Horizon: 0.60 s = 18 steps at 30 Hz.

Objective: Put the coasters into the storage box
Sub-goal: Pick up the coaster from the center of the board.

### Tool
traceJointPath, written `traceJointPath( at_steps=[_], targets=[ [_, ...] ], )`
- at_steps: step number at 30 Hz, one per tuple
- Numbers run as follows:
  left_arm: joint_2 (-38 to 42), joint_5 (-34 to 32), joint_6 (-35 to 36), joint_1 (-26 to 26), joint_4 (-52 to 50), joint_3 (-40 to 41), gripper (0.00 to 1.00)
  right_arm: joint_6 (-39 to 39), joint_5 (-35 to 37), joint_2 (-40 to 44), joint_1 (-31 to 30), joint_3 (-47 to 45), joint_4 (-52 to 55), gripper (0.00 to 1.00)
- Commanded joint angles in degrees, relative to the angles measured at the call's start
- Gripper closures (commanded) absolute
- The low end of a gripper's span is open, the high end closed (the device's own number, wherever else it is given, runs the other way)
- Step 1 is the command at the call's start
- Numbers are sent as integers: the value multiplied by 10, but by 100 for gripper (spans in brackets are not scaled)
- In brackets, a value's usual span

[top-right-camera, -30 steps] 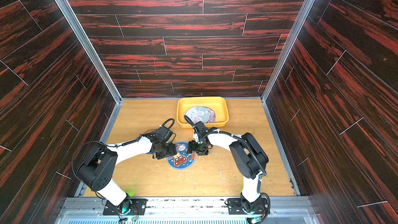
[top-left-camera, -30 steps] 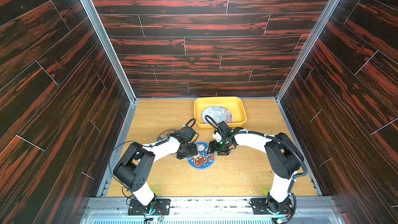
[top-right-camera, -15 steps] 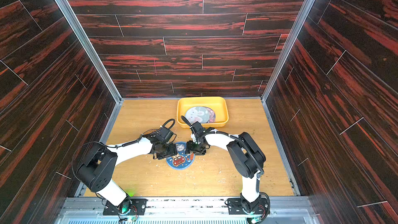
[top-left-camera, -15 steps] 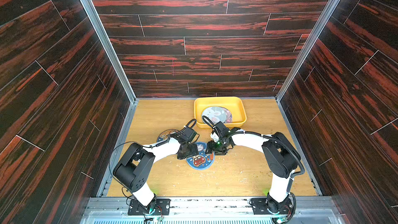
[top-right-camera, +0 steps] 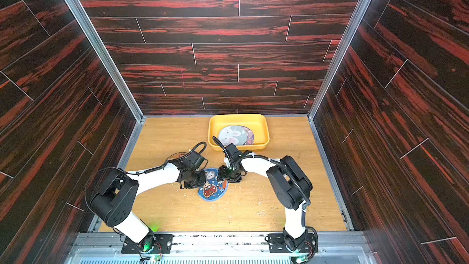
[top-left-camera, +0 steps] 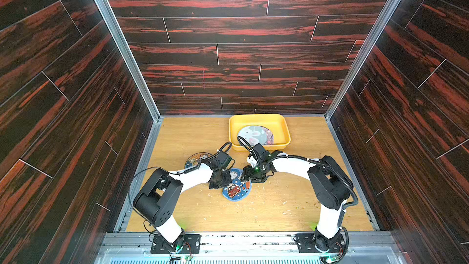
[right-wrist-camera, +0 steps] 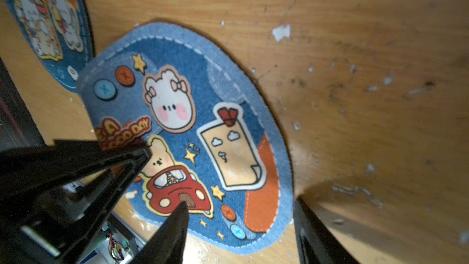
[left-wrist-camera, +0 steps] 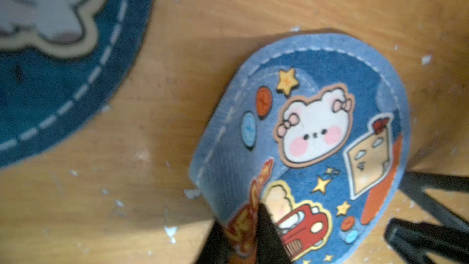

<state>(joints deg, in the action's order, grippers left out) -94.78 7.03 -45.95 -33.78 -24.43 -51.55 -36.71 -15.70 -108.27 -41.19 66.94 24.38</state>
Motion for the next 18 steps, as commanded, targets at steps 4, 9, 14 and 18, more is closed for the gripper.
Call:
traceJointPath(
  at_steps=[4, 9, 14, 18],
  targets=[
    [48, -2, 5, -2, -43, -32, 100, -23, -8, 48, 7, -61, -21, 29],
    [76, 0, 24, -2, -65, -70, 100, -37, -25, 106, 25, -100, -39, 23],
    [103, 1, 45, -2, -104, -126, 100, -44, -38, 165, 44, -136, -42, 20],
    [115, 2, 59, -2, -118, -173, 100, -50, -59, 209, 62, -160, -40, 19]
  ],
)
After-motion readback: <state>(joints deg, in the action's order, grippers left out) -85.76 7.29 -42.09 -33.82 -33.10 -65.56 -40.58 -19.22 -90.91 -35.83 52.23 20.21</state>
